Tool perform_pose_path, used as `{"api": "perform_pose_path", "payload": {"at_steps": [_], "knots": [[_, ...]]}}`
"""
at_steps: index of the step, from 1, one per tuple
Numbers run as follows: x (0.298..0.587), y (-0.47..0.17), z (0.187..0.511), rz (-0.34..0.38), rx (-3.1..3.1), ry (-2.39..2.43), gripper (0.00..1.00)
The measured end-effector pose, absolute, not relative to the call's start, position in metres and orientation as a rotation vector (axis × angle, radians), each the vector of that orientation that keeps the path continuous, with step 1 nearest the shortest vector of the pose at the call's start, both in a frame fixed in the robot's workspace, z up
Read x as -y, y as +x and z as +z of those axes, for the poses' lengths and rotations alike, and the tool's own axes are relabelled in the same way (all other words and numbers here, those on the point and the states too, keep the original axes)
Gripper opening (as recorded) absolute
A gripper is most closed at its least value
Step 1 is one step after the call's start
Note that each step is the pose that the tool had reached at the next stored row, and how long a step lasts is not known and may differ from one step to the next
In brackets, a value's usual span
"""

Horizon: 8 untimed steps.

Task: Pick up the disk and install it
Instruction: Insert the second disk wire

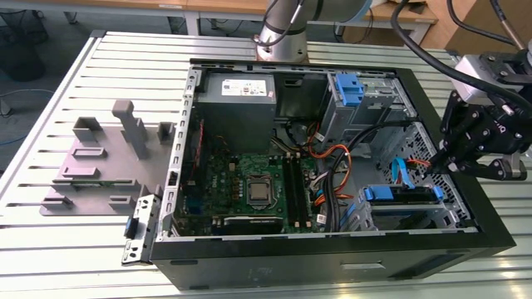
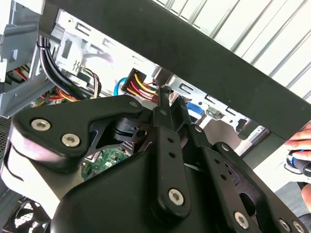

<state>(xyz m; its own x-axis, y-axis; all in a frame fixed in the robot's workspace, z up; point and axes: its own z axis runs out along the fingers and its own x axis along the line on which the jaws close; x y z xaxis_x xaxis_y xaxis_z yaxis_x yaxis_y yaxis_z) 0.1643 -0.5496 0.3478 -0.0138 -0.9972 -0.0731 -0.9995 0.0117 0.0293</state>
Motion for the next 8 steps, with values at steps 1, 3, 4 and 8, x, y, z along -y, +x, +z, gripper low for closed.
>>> {"api": "perform_pose_path", "payload": {"at_steps": [1,3,4,8], "knots": [[0.5495,0.1643,0.3475,0.112,-2.212,-2.184,0.24],[0.5495,0.1635,0.3468,0.112,-2.212,-2.184,0.24],[0.5495,0.1631,0.3464,0.112,-2.212,-2.184,0.24],[0.5496,0.1625,0.3457,0.112,-2.21,-2.186,0.24]]}}
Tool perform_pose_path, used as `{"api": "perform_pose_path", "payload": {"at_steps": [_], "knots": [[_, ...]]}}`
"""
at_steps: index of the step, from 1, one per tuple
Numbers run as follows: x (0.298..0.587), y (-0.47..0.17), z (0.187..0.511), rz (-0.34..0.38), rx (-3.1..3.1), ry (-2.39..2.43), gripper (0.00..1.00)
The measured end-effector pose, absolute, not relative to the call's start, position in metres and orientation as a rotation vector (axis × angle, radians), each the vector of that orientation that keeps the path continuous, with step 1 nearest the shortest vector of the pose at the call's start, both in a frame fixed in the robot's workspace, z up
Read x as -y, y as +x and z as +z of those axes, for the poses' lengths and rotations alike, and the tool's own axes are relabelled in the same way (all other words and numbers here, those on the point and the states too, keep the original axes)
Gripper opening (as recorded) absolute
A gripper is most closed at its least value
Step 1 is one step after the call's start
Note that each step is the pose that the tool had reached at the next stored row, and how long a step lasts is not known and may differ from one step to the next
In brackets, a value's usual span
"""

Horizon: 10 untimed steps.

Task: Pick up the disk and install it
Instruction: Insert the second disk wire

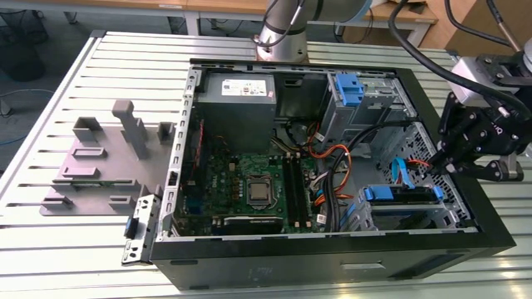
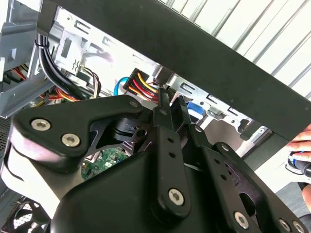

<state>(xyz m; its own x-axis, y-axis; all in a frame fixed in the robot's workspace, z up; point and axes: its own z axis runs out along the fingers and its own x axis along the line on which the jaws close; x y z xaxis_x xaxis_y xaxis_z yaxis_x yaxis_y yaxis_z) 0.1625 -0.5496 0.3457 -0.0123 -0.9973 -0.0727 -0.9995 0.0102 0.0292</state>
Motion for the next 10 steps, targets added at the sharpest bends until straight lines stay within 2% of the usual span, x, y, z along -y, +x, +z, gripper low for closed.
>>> {"api": "perform_pose_path", "payload": {"at_steps": [10], "knots": [[0.5496,0.1619,0.3435,0.094,-2.216,-2.198,0.24]]}}
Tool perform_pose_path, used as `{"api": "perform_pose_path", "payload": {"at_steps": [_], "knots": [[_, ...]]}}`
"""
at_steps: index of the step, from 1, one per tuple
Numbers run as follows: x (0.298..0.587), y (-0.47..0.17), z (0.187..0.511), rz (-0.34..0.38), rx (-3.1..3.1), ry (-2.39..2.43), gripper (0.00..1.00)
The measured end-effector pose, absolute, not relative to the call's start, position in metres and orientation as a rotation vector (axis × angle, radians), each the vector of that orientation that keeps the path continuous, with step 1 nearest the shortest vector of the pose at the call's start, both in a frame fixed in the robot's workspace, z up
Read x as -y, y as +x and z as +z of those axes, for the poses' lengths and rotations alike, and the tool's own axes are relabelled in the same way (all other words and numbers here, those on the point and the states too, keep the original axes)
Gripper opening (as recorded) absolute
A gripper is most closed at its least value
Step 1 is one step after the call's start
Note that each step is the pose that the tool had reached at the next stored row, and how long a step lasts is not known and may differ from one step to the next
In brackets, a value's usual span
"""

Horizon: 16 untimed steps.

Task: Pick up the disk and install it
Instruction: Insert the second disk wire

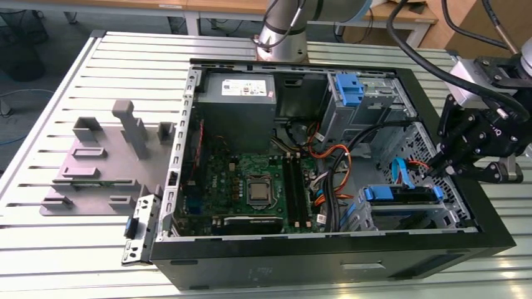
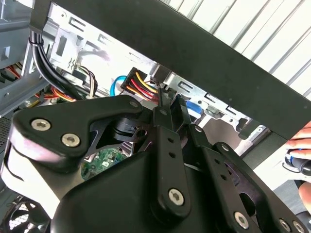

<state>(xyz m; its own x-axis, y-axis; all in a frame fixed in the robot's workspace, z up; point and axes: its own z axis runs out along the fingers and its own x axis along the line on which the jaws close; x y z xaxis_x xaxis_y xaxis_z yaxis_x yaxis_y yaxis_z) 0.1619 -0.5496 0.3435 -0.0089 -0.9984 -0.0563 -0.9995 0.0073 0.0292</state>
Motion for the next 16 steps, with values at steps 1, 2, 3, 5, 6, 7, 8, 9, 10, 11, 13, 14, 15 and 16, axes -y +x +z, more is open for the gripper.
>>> {"api": "perform_pose_path", "payload": {"at_steps": [1,2,3,5,6,7,8,9,10,11,13,14,15,16], "knots": [[0.55,0.161,0.343,0.092,-2.217,-2.199,0.24],[0.55,0.161,0.343,0.091,-2.217,-2.199,0.24],[0.55,0.16,0.342,0.09,-2.218,-2.2,0.24],[0.55,0.157,0.342,0.089,-2.218,-2.2,0.24],[0.55,0.156,0.342,0.089,-2.218,-2.2,0.24],[0.55,0.154,0.342,0.089,-2.218,-2.2,0.24],[0.55,0.152,0.342,0.089,-2.218,-2.2,0.24],[0.551,0.15,0.342,0.089,-2.218,-2.2,0.24],[0.551,0.148,0.341,0.089,-2.218,-2.2,0.24],[0.551,0.146,0.341,0.089,-2.218,-2.2,0.24],[0.551,0.144,0.341,0.089,-2.218,-2.2,0.24],[0.551,0.144,0.341,0.089,-2.218,-2.2,0.24],[0.551,0.144,0.341,0.089,-2.218,-2.2,0.24],[0.551,0.144,0.341,0.089,-2.218,-2.2,0.24]]}}
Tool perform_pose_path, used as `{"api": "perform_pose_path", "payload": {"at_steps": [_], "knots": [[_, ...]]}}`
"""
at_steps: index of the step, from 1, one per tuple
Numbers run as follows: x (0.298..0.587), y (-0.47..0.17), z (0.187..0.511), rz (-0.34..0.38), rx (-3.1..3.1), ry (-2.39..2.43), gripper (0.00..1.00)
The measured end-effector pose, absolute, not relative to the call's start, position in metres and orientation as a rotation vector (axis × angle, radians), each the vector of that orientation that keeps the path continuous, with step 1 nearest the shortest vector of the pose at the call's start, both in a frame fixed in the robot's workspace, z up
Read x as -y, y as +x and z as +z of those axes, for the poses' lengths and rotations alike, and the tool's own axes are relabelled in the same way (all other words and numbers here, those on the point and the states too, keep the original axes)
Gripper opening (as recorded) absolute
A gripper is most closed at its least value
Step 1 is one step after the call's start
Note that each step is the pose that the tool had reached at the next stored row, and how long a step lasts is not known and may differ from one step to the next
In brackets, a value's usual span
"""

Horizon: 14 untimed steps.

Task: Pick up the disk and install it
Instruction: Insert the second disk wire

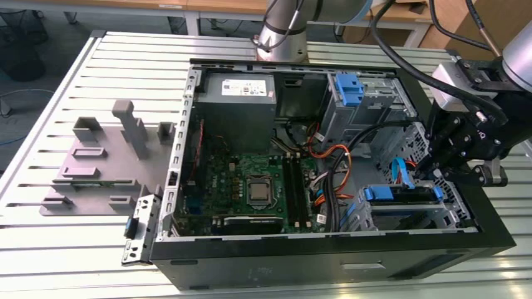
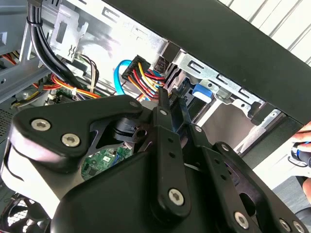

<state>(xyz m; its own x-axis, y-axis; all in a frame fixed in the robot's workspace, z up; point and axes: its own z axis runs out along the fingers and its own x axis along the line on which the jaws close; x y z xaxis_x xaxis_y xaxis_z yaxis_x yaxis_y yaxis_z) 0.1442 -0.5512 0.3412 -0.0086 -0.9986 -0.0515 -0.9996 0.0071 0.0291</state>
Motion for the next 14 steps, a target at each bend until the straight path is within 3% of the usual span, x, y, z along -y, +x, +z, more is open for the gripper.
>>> {"api": "perform_pose_path", "payload": {"at_steps": [7,9,10,14], "knots": [[0.5513,0.1441,0.341,0.089,-2.218,-2.2,0.24],[0.5513,0.1441,0.341,0.089,-2.218,-2.2,0.22],[0.5513,0.1441,0.341,0.089,-2.218,-2.2,0.16],[0.5513,0.1441,0.3409,0.089,-2.218,-2.2,0.16]]}}
